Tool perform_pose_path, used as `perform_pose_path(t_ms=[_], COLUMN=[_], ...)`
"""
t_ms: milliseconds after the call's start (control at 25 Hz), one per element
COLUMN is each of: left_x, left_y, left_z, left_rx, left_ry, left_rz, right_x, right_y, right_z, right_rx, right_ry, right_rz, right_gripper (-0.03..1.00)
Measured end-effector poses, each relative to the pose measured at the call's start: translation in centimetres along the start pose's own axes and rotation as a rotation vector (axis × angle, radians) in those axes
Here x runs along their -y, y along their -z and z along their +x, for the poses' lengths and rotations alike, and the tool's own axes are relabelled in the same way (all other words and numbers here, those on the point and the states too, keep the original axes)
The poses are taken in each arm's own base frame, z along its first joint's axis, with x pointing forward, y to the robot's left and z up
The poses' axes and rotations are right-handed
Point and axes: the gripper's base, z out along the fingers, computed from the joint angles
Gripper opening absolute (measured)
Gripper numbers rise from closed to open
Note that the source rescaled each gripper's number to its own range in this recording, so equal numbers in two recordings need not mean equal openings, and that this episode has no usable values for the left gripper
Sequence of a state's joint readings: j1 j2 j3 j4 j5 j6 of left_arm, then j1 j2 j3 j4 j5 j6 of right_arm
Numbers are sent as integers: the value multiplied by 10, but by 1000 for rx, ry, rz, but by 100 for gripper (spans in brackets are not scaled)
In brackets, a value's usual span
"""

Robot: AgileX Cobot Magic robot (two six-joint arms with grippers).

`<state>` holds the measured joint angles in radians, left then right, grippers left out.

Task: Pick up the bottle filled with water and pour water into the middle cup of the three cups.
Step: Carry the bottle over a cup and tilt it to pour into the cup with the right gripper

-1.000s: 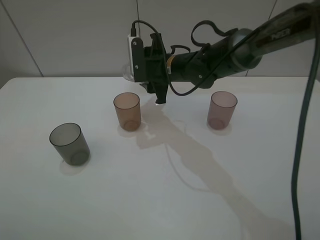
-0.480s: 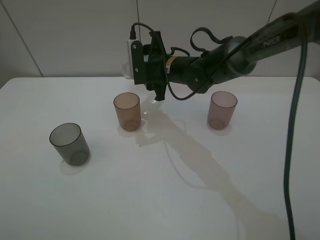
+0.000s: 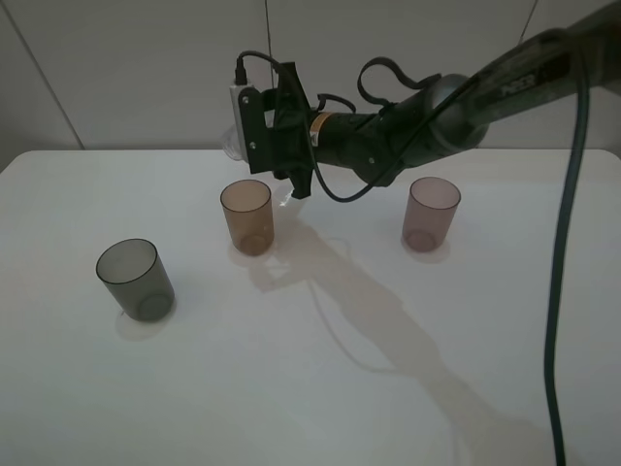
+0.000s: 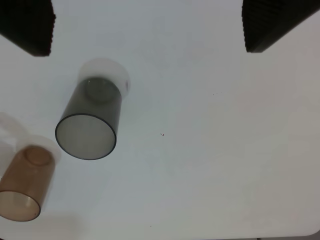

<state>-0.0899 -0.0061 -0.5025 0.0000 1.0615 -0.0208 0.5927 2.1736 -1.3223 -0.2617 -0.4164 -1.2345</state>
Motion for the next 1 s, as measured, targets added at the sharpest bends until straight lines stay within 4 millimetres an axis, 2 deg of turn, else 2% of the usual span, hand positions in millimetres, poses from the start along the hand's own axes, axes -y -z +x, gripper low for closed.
perform_pose_path(t_ms=[800, 1000], left_x=[0, 0], left_y=[0, 0], left_z=[0, 0], left_rx=[0, 0], left_ry=[0, 0], left_rz=[0, 0], right_x=[-11, -13], right_y=[-9, -9], right_z=[1, 7], right_rx=[15, 6], right_ry=[110, 104], right_rz=[69, 81], right_gripper=[0, 0])
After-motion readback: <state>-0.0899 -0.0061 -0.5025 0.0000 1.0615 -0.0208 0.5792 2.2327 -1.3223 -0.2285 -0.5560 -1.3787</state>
